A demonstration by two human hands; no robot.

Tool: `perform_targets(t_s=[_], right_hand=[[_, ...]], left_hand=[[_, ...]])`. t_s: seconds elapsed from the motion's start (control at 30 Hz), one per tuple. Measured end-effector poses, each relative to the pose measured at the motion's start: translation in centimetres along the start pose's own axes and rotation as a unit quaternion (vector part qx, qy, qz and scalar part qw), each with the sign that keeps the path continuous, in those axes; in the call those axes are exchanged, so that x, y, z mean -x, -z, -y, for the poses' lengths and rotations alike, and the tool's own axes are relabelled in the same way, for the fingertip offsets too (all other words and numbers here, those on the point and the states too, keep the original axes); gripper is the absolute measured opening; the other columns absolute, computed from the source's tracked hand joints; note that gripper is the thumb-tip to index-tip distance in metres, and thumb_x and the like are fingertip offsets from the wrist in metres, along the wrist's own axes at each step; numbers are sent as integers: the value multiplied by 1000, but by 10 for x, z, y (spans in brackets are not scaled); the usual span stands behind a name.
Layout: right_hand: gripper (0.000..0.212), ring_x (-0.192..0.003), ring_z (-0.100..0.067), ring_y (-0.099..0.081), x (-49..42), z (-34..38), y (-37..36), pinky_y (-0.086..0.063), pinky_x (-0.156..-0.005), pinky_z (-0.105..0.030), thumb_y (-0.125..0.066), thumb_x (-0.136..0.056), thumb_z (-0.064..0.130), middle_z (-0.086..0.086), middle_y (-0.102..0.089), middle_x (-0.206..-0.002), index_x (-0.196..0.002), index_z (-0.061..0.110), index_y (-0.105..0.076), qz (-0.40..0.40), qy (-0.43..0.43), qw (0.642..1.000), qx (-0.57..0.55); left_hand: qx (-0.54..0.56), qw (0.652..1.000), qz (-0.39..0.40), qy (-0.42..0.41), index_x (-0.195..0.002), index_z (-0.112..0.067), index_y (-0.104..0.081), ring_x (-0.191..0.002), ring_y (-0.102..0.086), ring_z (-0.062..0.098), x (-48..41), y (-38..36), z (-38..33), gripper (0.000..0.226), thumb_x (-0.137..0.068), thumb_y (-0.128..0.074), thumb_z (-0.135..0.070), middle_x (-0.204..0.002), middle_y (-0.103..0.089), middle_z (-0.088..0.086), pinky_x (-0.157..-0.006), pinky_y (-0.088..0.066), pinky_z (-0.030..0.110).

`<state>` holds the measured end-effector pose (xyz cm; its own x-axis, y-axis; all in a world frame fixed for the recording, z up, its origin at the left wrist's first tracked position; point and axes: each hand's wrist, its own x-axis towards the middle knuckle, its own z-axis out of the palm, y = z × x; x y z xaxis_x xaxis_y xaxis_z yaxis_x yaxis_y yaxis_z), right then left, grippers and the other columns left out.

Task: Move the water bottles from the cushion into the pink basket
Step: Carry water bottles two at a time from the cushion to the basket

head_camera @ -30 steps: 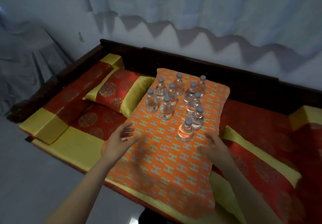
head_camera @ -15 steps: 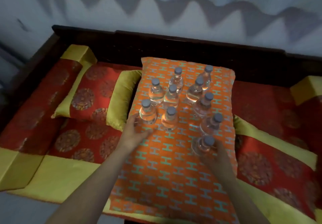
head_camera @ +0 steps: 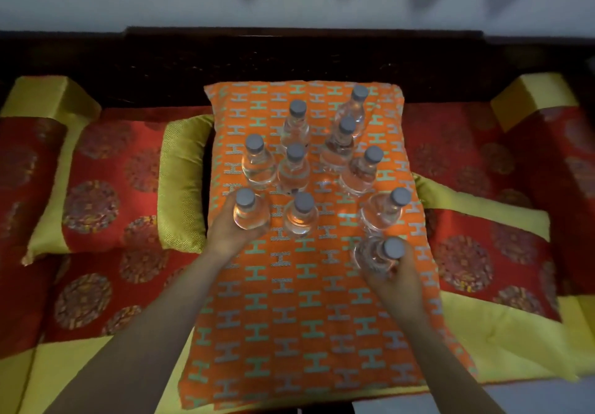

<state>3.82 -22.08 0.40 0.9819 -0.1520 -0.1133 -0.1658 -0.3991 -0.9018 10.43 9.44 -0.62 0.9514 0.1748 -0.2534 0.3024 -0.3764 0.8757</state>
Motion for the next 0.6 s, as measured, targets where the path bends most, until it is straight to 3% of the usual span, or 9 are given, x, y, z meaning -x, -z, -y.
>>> perform_targets(t_s=[0.1,0.13,0.23,0.3,0.37,0.47,0.53,0.6], right_hand=[[57,-95,-2,-63,0,-3,-2,-49,-72,-13,-84,-70,19,18,-63,-105,-116,25,-51,-6,-7,1000,-6],[57,-95,-5,-65,2,-3,-2,-51,-73,-18,-85,-70,22,14,-65,-105,-115,26,-51,-9,-12,1000,-8],[59,-94,-8,-66,7,2,-1,-55,-74,-31,-86,-65,28,15,-67,-104,-111,39,-51,-35,-30,999,-15],[57,-91,-2,-64,11,13,0,-51,-71,-19,-84,-63,36,24,-65,-101,-107,49,-51,-59,-18,998,-13],[55,-91,4,-63,13,25,2,-47,-69,-8,-81,-64,40,26,-65,-102,-110,48,-53,-76,-1,997,-19],[57,-95,-2,-63,14,36,7,-47,-74,-14,-86,-68,27,11,-64,-108,-115,35,-56,-87,5,996,-27],[55,-96,-1,-61,16,43,13,-48,-72,-11,-85,-70,22,11,-62,-109,-111,43,-56,-94,7,995,-30],[55,-98,-6,-60,19,50,21,-48,-70,-11,-85,-69,20,7,-62,-110,-113,38,-58,-103,10,994,-25]], left_hand=[[19,1000,-2,-12,-105,-47,-50,-95,-63,-4,1,3,1,72,-48,-92,-34,-102,-65,-18,-74,-46,11],[23,1000,-4,-15,-104,-47,-50,-92,-63,-6,4,4,0,70,-46,-90,-39,-100,-65,-18,-73,-46,10],[18,1000,0,-19,-111,-38,-48,-98,-63,6,13,10,2,76,-47,-88,-42,-108,-64,-8,-81,-50,25],[14,1000,7,-16,-115,-31,-42,-101,-62,11,17,17,3,82,-51,-94,-30,-110,-61,-7,-82,-49,28],[17,1000,16,-20,-113,-32,-44,-97,-62,4,22,25,-2,79,-51,-93,-31,-106,-61,-14,-79,-47,22],[42,998,20,-36,-107,-36,-52,-89,-64,-2,28,33,-20,69,-48,-88,-43,-101,-66,-13,-71,-49,14],[60,997,24,-47,-112,-34,-55,-89,-64,-6,35,36,-34,67,-54,-87,-39,-104,-66,-13,-68,-49,12],[69,995,29,-60,-119,-29,-55,-91,-60,-12,42,38,-48,65,-62,-86,-29,-108,-63,-17,-66,-49,10]])
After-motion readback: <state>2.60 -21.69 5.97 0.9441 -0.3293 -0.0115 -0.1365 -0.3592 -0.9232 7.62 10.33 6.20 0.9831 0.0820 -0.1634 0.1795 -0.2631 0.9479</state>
